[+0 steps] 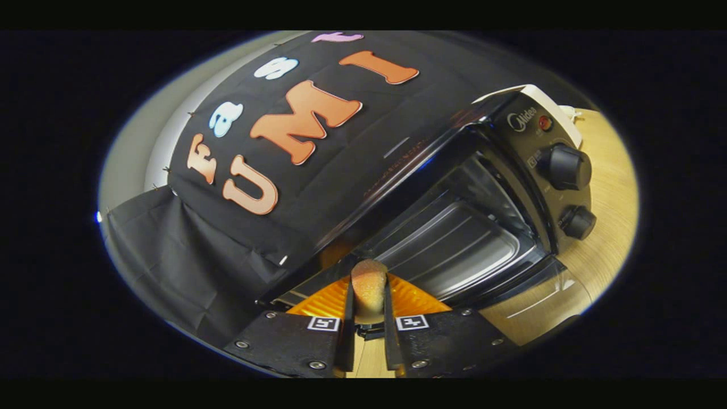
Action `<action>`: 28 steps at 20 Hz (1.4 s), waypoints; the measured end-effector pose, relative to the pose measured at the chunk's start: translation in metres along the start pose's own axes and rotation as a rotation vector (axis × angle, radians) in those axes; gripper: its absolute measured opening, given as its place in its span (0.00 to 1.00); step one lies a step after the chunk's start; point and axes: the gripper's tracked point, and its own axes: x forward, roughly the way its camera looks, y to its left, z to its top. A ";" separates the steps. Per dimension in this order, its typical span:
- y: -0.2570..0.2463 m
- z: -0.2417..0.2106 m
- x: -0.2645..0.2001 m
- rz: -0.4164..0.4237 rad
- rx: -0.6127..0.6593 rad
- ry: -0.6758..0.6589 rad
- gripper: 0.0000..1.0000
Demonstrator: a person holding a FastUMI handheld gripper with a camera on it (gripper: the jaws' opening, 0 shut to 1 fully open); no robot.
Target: Open the toaster oven, put the food inside, and close the toaster oven door.
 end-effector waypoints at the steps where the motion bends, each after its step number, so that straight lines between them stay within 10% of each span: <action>1: 0.000 0.004 0.003 -0.005 -0.021 -0.022 0.28; 11: -0.010 0.001 -0.012 -0.082 -0.314 -0.033 0.76; 28: -0.033 -0.050 -0.140 -0.139 -0.603 0.194 0.95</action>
